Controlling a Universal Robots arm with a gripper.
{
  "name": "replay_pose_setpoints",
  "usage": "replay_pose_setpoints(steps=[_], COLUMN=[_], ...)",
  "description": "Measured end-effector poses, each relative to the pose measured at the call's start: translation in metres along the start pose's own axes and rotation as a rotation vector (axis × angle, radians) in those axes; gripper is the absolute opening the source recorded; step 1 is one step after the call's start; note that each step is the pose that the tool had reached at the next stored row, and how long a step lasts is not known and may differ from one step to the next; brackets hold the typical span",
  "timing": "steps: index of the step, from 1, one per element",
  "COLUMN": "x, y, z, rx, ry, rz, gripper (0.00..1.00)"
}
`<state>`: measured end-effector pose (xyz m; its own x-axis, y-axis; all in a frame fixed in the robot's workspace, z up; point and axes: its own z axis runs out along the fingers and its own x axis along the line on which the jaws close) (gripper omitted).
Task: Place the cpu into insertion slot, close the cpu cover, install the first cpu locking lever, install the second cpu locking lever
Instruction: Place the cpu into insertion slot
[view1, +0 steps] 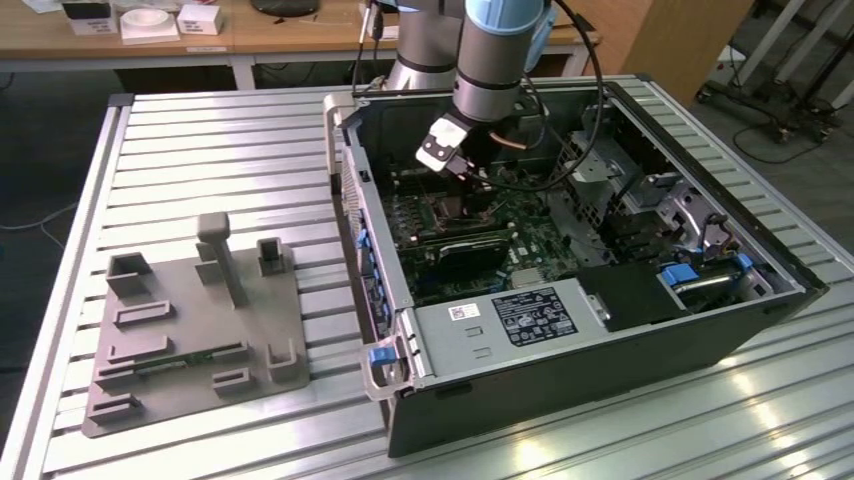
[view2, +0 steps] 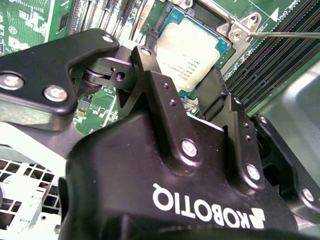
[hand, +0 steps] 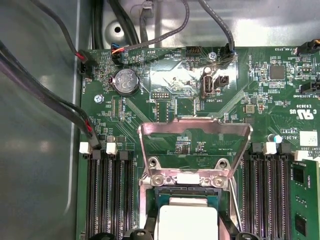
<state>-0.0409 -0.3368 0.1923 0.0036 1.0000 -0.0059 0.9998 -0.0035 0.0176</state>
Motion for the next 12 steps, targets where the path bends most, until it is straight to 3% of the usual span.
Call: replay_pose_setpoints(steps=[12], x=[0.0], y=[0.0018], z=[0.0021], rx=[0.0001], ry=[-0.0002], rz=[0.002], gripper=[0.55])
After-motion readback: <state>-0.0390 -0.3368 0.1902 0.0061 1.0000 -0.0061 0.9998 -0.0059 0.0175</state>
